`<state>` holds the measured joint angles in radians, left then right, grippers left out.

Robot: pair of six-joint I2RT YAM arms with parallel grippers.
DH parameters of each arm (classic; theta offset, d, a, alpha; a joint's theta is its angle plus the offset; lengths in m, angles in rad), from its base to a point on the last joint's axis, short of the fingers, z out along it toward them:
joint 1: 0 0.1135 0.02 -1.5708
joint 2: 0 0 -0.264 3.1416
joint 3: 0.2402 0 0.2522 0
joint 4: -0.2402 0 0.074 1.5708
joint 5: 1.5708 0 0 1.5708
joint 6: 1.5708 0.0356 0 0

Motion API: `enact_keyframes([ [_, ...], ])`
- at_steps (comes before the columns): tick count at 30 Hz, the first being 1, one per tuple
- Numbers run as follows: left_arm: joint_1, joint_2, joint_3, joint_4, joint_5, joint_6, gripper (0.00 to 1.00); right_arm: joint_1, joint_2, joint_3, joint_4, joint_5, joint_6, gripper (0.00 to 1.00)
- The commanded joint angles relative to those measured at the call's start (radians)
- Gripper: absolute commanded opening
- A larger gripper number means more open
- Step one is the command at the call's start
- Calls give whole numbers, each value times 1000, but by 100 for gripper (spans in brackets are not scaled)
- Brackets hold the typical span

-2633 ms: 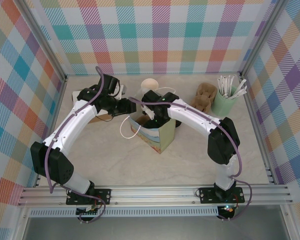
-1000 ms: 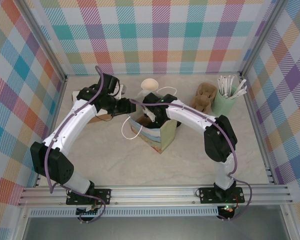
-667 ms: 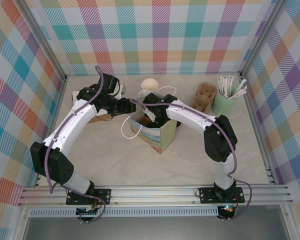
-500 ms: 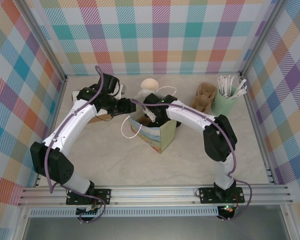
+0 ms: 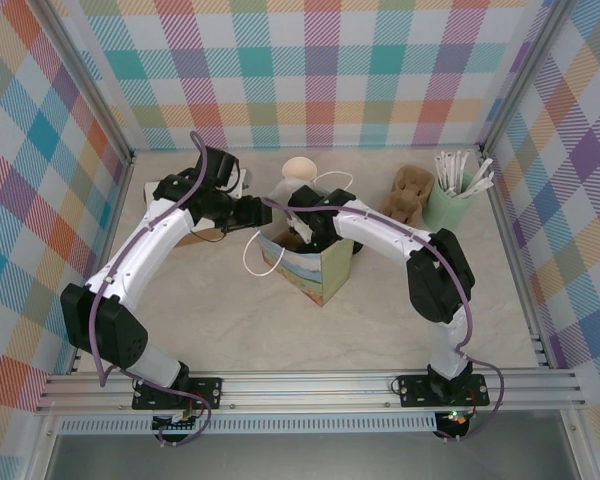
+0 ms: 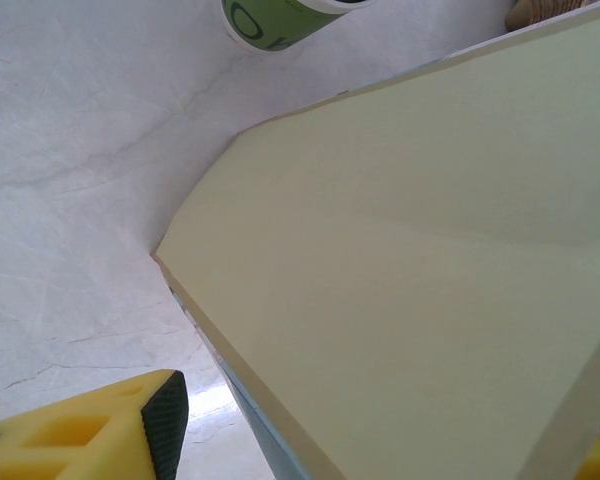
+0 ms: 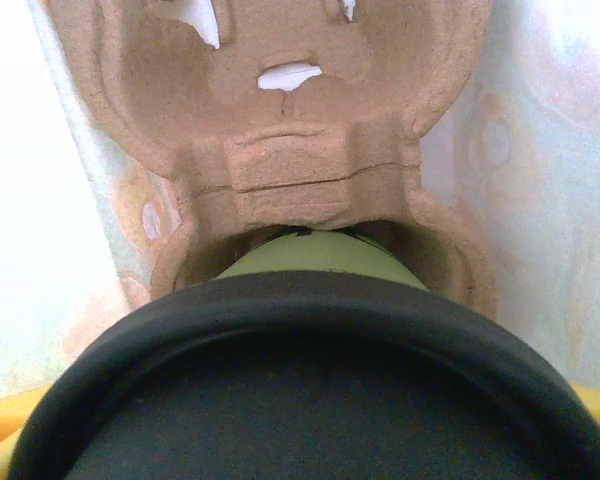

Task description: Pack the takeout coffee

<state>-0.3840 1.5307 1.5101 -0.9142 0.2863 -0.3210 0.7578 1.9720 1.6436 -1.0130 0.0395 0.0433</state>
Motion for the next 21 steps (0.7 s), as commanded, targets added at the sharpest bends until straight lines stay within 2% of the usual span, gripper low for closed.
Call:
enact_keyframes([
  [1, -9, -9, 33, -20, 2, 13, 62, -10, 8, -5, 7, -16, -8, 90],
  [12, -9, -15, 33, -17, 22, 7, 62, -10, -25, 31, -8, -28, 6, 100],
  [21, -8, -12, 32, -15, 34, 7, 62, -11, -36, 65, -34, -35, 12, 100],
])
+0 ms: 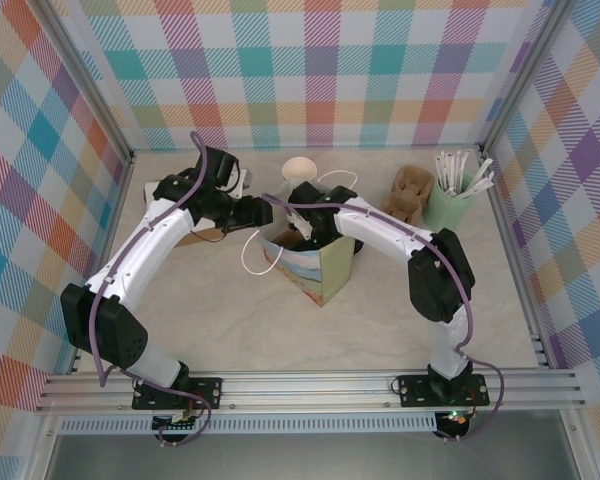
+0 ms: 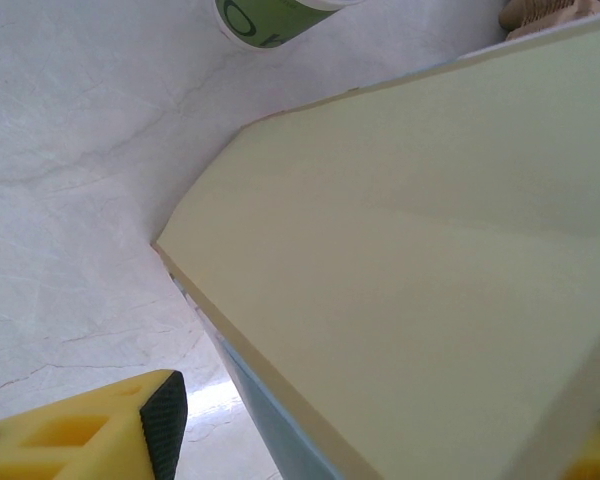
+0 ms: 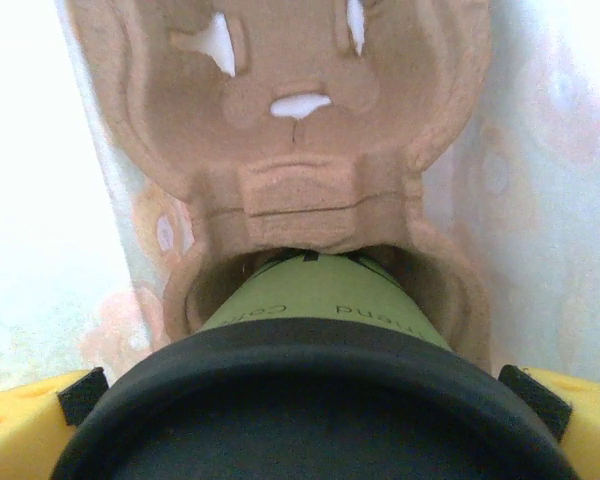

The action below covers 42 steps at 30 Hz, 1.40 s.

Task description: Pack the takeout coffee

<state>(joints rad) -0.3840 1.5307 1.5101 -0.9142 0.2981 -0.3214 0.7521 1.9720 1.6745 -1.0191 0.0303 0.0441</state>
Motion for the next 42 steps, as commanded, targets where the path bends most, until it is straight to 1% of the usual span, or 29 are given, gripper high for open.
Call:
enact_keyframes([
  [1, -9, -12, 32, -15, 24, 7, 62, -5, -37, 38, -32, -26, 12, 100],
  [19, -9, -6, 32, -15, 31, 16, 67, -5, -35, 102, -75, -8, 10, 100],
  [29, -9, -3, 33, -23, 21, 28, 73, -5, -36, 128, -95, 1, 11, 100],
  [42, -9, 4, 37, -28, 23, 32, 76, -5, -74, 160, -125, -9, 25, 100],
])
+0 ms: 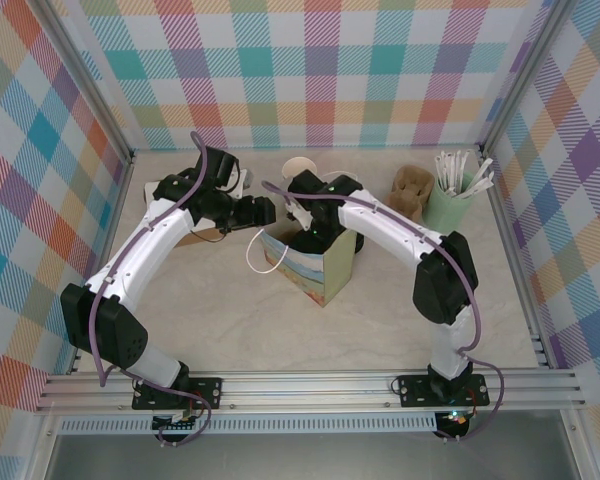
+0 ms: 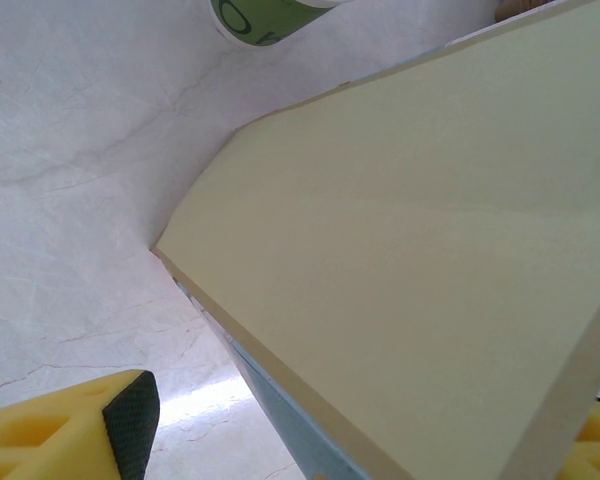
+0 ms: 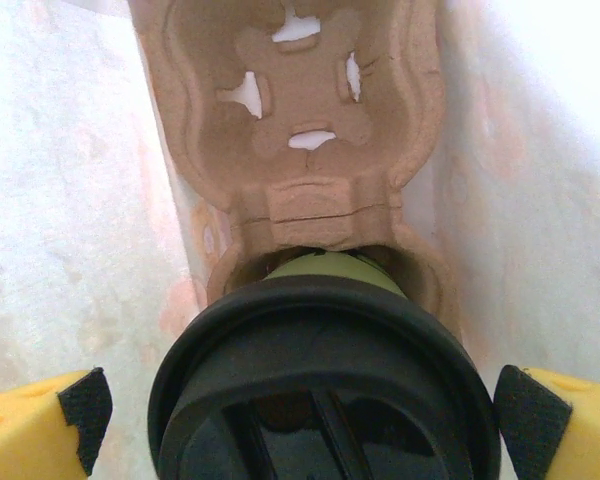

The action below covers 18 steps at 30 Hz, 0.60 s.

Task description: Pack the takeout coffee

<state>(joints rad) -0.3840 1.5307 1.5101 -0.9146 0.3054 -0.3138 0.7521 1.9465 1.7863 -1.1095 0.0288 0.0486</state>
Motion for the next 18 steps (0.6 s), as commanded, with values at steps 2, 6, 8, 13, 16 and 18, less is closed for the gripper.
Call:
enact_keyframes([
  [2, -9, 3, 36, -28, 15, 25, 77, -5, -57, 59, -39, -10, 23, 100],
  [6, -9, 6, 36, -30, 15, 24, 78, -5, -70, 86, -53, -13, 30, 100],
  [8, -8, 3, 35, -29, 14, 24, 79, -5, -74, 106, -64, -11, 33, 100],
  [13, -9, -4, 35, -26, 17, 24, 80, -5, -87, 154, -93, 5, 38, 100],
  [16, -9, -7, 38, -25, 20, 25, 82, -5, -95, 194, -117, 27, 46, 100],
  [18, -8, -13, 39, -20, 16, 23, 86, -7, -101, 218, -131, 41, 54, 100],
])
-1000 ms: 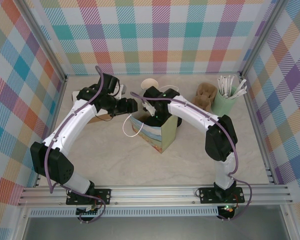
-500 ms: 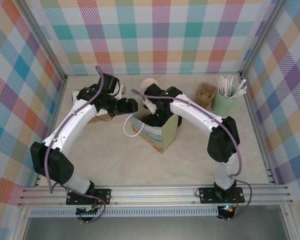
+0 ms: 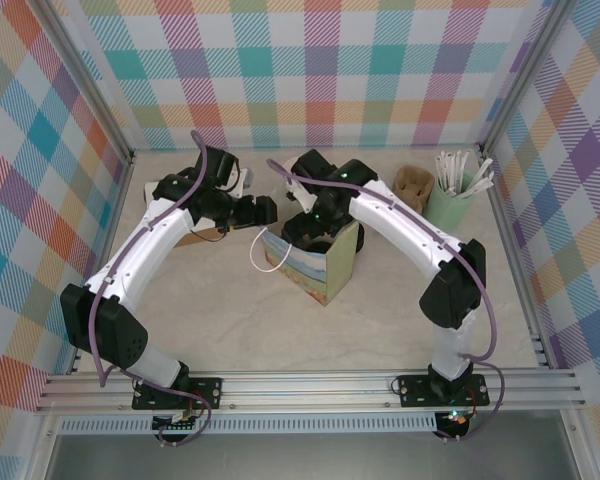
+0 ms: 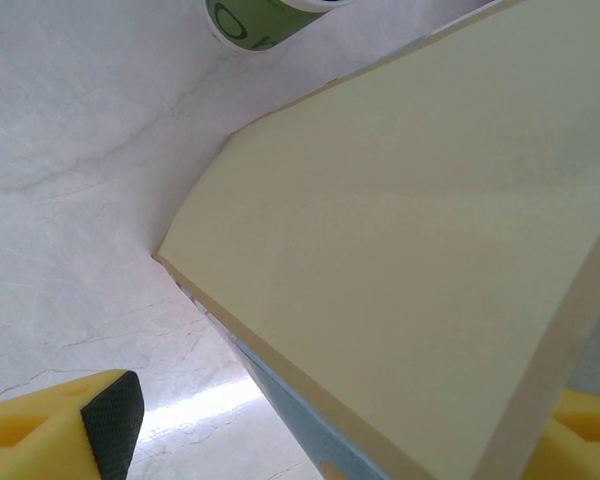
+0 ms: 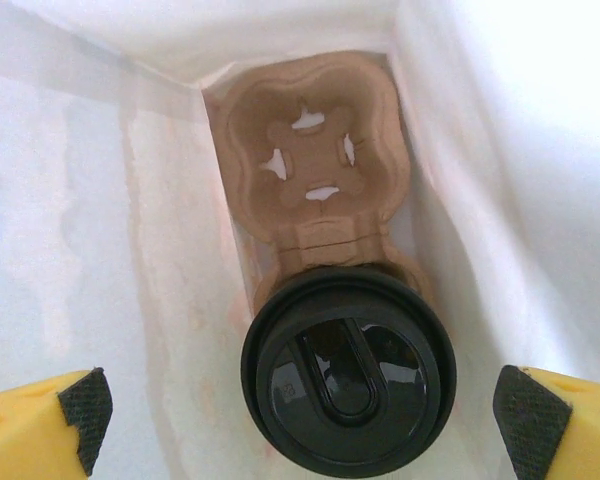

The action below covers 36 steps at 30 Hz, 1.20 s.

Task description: Pack the takeout coffee

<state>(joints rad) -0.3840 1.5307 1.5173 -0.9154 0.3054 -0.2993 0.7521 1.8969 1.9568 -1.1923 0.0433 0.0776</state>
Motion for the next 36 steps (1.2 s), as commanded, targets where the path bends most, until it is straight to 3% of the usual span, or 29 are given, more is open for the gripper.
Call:
enact_keyframes([
  [1, -9, -16, 36, -19, 10, 6, 88, -8, -55, 60, -56, 33, 28, 100],
  [12, 9, -63, 55, 32, 5, -14, 100, -41, -96, 181, -102, 40, 66, 100],
  [24, 28, -134, 10, 80, -1, -34, 100, -90, -174, 230, -106, 31, 74, 97],
  [32, 37, -249, -61, 147, -99, -32, 100, -203, -268, 196, -131, 195, 62, 92],
  [36, 43, -315, -112, 171, -152, -26, 100, -294, -319, 113, -128, 312, 59, 85],
])
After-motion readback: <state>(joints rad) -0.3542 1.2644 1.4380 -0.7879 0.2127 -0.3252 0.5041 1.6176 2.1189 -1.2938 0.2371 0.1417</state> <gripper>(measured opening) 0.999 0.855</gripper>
